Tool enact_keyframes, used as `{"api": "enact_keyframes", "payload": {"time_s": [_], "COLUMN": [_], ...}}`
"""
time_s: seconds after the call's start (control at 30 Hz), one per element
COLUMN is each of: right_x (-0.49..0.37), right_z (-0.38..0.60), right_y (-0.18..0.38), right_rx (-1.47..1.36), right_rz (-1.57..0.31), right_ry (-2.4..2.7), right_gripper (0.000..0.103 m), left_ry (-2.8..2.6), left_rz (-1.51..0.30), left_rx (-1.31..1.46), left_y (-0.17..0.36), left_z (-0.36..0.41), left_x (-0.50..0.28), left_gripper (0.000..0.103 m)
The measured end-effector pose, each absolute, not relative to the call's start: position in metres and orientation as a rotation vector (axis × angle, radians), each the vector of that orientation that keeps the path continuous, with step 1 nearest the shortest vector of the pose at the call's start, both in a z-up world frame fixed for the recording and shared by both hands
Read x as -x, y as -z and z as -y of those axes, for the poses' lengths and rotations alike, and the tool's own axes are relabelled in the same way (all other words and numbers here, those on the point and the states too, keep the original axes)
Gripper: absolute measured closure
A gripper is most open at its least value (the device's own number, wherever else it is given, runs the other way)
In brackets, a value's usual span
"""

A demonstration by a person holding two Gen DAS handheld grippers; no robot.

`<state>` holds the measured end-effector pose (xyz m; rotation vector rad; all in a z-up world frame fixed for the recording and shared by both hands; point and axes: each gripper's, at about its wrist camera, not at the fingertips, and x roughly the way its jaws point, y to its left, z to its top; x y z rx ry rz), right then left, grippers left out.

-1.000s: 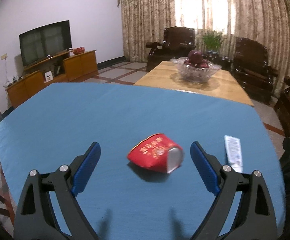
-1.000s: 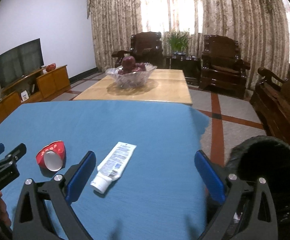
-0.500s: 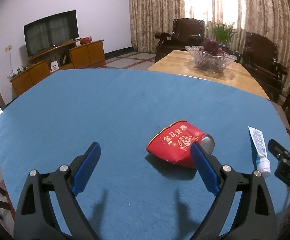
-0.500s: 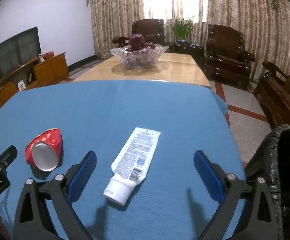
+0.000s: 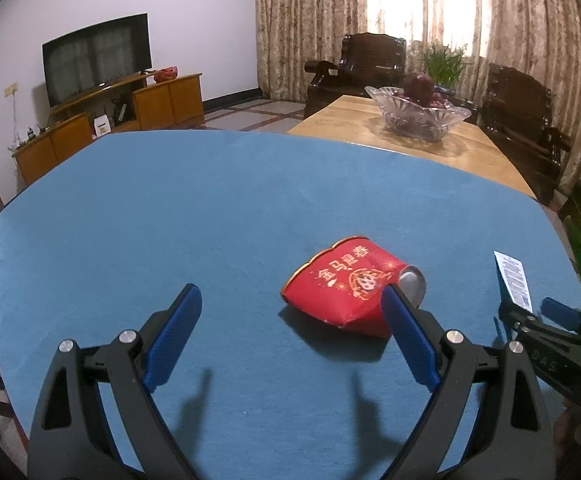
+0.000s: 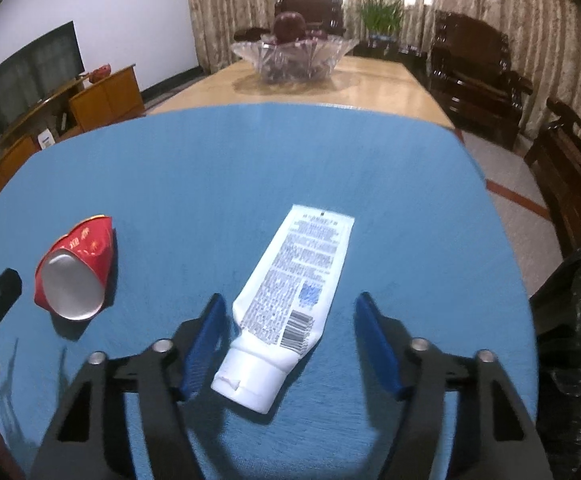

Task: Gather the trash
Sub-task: 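Grasp the red packet with the left gripper while the right gripper grasps the white tube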

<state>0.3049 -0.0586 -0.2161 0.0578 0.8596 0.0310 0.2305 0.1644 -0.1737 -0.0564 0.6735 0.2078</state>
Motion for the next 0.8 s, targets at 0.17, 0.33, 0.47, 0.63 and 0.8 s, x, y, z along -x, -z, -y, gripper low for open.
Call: {"api": "enact_keyframes", "payload": {"time_s": [0.17, 0.33, 0.47, 0.63, 0.8], "right_x": [-0.302, -0.3, -0.301, -0.303, -0.303], "right_z": [0.059, 0.061, 0.065, 0.07, 0.073], "right_y": [0.218, 0.214, 0.206, 0.207, 0.21], "right_rx": [-0.068, -0.04, -0.004, -0.006, -0.017], "right_rz": [-0.863, -0.86, -0.831, -0.831, -0.836], "right_ry": [-0.047, -0.04, -0.028, -0.043, -0.045], "right_gripper": [0.055, 0.058, 0.081, 0.08, 0.075], "left_ry": [-0.184, -0.164, -0.163, -0.162, -0.134], "left_rz": [-0.674, -0.683, -0.689, -0.714, -0.741], "left_rx": [0.056, 0.055, 0.064, 0.063, 0.088], "left_y": [0.174, 0.176, 0.18, 0.187, 0.193], "left_z": [-0.156, -0.145, -0.139, -0.137, -0.137], "left_x": [-0.234, -0.243, -0.252, -0.264, -0.272], "left_gripper": [0.015, 0.015, 0.015, 0.025, 0.057]}}
